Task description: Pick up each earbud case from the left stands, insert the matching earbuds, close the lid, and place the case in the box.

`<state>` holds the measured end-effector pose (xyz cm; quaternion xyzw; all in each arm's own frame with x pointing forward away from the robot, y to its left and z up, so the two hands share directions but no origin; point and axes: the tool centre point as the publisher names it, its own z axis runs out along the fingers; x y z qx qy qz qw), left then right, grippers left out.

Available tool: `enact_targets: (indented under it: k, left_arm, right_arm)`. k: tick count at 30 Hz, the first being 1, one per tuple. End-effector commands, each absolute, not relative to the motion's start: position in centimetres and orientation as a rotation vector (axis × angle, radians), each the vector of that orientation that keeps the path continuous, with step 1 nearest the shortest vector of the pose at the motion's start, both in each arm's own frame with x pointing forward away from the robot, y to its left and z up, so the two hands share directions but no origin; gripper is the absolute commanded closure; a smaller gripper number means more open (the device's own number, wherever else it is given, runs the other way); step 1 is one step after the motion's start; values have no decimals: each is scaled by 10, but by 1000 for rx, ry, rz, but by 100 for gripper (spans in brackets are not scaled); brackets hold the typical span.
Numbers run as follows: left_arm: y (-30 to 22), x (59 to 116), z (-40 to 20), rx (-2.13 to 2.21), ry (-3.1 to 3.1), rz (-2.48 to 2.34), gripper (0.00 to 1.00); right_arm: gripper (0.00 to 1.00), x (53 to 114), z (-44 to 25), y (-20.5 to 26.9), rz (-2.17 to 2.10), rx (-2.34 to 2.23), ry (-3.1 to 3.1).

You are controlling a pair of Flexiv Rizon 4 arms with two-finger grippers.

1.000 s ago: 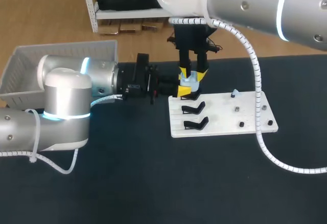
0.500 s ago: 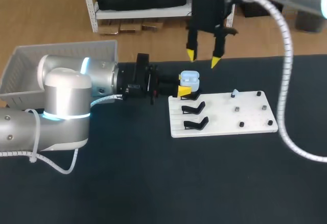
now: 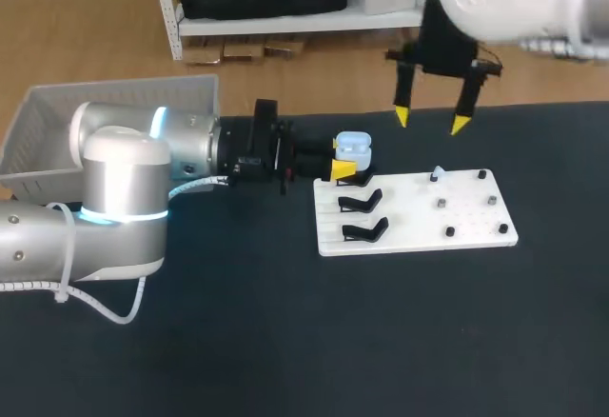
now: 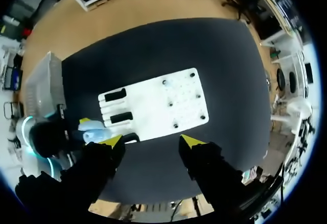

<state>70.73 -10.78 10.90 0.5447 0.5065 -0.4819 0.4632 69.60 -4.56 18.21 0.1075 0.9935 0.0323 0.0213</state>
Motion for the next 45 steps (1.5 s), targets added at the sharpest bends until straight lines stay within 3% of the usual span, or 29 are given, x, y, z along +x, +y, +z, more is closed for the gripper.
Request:
enact_targets:
  k: [1,5,11,13,21,28,45]
  left_arm:
    - [-108,706,108,1334,1242,-1179,100]
    - [-108,706,108,1334,1242,-1179,100]
    - [-108,706,108,1334,1242,-1179,100]
    - [-108,706,108,1334,1242,-1179,100]
    - [-108,706,108,1334,1242,-1179,100]
    - [-108,706,108,1334,1242,-1179,100]
    - [-108,706,108,1334,1242,-1179,100]
  right_arm:
    - [33,689,166,-83,584,269,2828]
    - [42,700,158,-95,599,183,2819]
    - [19,721,135,-99,558,115,2870]
    - [16,726,123,-97,546,91,2897]
    - [29,736,86,-91,534,23,2950]
    - [51,746,72,-88,517,-13,2957]
    - [56,762,46,-90,496,27,3002]
